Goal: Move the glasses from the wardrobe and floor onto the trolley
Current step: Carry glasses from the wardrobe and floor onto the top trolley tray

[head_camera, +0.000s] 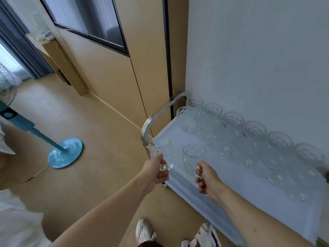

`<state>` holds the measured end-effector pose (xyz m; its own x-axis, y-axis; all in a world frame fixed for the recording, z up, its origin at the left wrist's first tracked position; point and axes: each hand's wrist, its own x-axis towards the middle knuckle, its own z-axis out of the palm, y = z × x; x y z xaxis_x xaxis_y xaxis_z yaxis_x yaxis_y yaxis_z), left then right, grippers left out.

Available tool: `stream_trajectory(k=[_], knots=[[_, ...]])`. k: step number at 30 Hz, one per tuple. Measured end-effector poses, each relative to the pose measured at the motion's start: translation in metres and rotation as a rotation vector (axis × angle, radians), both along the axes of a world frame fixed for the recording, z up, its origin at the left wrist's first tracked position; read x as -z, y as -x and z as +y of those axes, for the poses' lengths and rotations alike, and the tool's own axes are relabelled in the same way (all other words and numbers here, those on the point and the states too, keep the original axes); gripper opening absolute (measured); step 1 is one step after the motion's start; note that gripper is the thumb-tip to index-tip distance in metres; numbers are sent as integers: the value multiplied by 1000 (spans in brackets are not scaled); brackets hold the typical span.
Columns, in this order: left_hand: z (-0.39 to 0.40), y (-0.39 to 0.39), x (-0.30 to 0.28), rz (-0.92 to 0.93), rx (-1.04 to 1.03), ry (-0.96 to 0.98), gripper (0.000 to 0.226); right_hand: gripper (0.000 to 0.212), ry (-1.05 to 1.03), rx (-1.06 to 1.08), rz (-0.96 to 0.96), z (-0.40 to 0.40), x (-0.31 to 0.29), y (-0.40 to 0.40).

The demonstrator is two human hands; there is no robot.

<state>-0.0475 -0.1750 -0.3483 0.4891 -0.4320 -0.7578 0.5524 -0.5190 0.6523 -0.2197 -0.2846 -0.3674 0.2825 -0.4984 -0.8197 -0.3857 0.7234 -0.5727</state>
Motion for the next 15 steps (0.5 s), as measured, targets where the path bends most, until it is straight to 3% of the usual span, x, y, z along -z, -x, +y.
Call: stream_trajectory(k=[10,15], knots=[[-49,-54,36,152,117,51,34,41,18,168,-16,-11,30,-40],[-76,-80,54,137,207,40,36,31,83,253,12,-15,38,-62]])
